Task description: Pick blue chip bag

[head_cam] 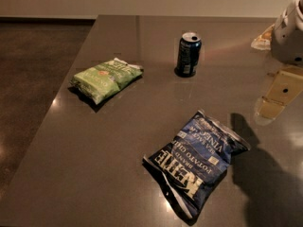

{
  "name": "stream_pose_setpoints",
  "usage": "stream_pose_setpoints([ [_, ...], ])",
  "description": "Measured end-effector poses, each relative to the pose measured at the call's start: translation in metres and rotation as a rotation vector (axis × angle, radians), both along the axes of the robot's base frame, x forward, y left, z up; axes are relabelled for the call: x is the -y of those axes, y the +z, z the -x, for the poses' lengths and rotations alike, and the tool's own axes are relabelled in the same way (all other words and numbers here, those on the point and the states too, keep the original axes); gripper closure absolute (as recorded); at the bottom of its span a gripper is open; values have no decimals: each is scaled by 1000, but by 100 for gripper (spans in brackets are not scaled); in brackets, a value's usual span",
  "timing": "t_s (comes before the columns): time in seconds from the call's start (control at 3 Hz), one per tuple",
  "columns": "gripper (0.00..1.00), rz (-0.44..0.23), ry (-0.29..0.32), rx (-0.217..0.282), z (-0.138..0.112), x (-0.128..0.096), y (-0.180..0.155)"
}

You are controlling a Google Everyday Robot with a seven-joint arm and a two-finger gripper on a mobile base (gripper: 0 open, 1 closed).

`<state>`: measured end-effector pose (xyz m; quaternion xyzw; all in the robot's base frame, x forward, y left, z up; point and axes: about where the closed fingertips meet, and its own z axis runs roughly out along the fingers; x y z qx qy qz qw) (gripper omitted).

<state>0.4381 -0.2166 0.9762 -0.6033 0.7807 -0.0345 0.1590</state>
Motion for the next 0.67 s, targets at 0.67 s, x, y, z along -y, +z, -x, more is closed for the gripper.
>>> stream_pose_setpoints([
  [0.67,0,-7,119,-24,15,-24,-10],
])
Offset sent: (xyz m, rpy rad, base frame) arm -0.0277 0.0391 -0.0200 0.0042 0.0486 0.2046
